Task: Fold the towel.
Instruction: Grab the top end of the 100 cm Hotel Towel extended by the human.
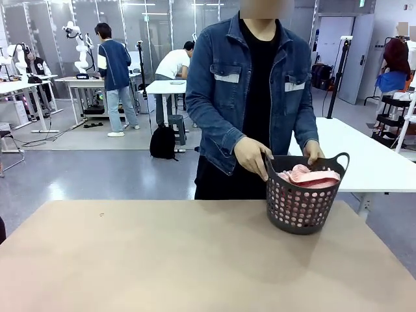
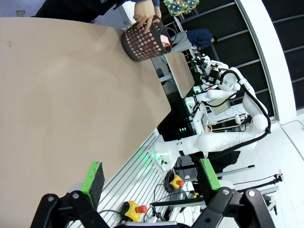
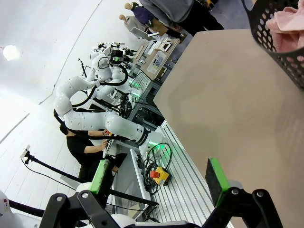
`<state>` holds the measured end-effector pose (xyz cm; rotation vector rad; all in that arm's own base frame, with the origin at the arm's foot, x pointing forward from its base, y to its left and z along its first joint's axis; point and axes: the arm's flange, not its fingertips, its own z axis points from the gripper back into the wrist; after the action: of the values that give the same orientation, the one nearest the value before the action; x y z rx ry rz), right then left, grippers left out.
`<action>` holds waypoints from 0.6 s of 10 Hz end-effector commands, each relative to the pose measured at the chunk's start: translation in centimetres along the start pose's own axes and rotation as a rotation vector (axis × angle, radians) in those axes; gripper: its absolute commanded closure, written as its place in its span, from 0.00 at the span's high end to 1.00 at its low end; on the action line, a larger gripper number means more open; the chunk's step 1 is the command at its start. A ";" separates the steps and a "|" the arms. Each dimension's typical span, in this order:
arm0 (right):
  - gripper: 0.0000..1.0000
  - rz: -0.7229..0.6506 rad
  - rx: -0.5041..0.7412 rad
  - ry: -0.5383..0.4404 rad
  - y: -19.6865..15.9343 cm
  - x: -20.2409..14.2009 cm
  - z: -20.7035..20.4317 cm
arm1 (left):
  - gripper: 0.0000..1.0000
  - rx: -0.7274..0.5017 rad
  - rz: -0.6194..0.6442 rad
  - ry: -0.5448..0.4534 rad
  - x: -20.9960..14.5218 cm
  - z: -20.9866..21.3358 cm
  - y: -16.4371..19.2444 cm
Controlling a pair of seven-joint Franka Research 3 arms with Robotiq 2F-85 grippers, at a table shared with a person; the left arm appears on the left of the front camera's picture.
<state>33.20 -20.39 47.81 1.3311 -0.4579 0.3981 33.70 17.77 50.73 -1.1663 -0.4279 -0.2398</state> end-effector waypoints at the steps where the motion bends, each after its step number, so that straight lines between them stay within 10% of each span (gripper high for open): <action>1: 1.00 0.020 0.004 -0.001 0.3 0.1 0.1 | 1.00 -0.016 -0.014 -0.002 0.0 0.1 -0.2; 6: 1.00 0.020 0.004 -0.001 0.3 0.1 0.1 | 1.00 -0.016 -0.014 -0.002 0.0 0.1 -0.2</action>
<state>33.20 -20.39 47.81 1.3311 -0.4579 0.3981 33.70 17.77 50.73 -1.1663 -0.4278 -0.2398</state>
